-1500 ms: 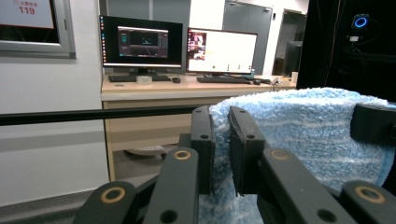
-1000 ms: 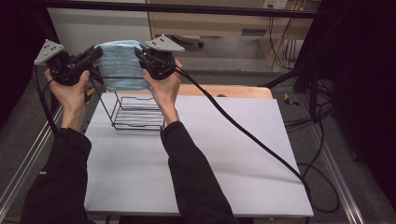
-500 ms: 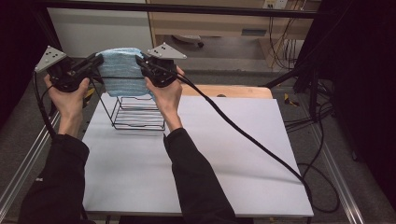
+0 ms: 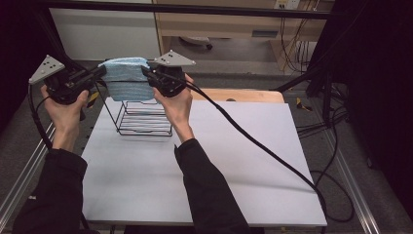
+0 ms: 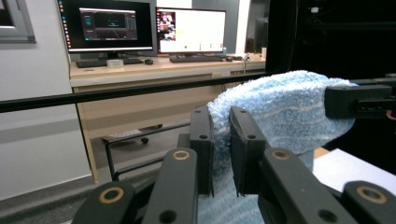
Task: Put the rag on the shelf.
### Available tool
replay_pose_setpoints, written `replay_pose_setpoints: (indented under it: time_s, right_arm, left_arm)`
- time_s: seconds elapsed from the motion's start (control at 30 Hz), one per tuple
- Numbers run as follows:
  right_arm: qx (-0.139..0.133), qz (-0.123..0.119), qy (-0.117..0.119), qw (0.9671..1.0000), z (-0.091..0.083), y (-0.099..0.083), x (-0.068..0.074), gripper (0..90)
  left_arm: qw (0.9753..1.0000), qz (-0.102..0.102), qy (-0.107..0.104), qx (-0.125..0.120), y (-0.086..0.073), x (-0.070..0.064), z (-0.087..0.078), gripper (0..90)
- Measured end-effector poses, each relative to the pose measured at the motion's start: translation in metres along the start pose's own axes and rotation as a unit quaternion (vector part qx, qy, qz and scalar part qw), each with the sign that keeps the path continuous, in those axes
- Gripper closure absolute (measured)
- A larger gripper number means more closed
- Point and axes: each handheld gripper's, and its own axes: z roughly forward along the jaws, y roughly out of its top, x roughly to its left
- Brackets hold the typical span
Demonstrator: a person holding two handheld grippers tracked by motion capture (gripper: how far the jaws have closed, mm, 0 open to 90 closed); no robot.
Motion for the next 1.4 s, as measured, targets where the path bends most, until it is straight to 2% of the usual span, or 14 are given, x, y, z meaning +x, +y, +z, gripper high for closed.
replay_pose_setpoints:
  time_s: [0.3, 0.5, 0.6, 0.7, 0.83, 0.9, 0.97, 1.03, 1.17, 1.27, 1.4]
  right_arm:
    - [0.029, -0.012, 0.034, 0.9989, -0.004, -0.002, 0.0, 80.3]
    - [0.044, -0.023, 0.042, 0.9979, -0.004, -0.003, 0.0, 80.1]
    - [0.045, -0.028, 0.044, 0.9976, -0.004, -0.003, 0.0, 80.3]
    - [0.047, -0.033, 0.046, 0.9973, -0.005, -0.004, 0.0, 80.4]
    - [0.05, -0.034, 0.048, 0.997, -0.005, -0.005, 0.001, 80.4]
    - [0.05, -0.035, 0.05, 0.9969, -0.005, -0.006, 0.002, 80.4]
    - [0.052, -0.037, 0.05, 0.9967, -0.005, -0.006, 0.002, 80.4]
    - [0.054, -0.041, 0.052, 0.9964, -0.005, -0.006, 0.003, 80.3]
    - [0.058, -0.046, 0.053, 0.9958, -0.006, -0.007, 0.003, 80.3]
    - [0.06, -0.051, 0.054, 0.9954, -0.006, -0.007, 0.004, 80.3]
    - [0.06, -0.049, 0.055, 0.9955, -0.007, -0.008, 0.003, 80.3]
  left_arm:
    - [0.9996, 0.01, -0.007, 0.027, -0.006, -0.001, -0.006, 79.4]
    - [0.9993, 0.01, -0.006, 0.035, -0.008, -0.002, -0.006, 78.0]
    - [0.9993, 0.001, -0.002, 0.038, -0.001, -0.002, -0.008, 74.9]
    - [0.9992, -0.018, 0.004, 0.037, 0.01, -0.003, -0.012, 70.4]
    - [0.9987, -0.032, 0.009, 0.038, 0.025, -0.005, -0.012, 69.6]
    - [0.9982, -0.036, 0.01, 0.048, 0.031, -0.007, -0.008, 70.9]
    - [0.9974, -0.027, 0.015, 0.066, 0.035, -0.008, -0.002, 75.5]
    - [0.9961, -0.028, 0.015, 0.082, 0.037, -0.007, 0.004, 80.0]
    - [0.995, -0.038, 0.011, 0.092, 0.041, -0.006, 0.012, 88.8]
    - [0.9937, -0.04, 0.016, 0.103, 0.041, -0.005, 0.017, 89.5]
    - [0.9925, -0.033, 0.011, 0.117, 0.038, -0.006, 0.019, 89.5]
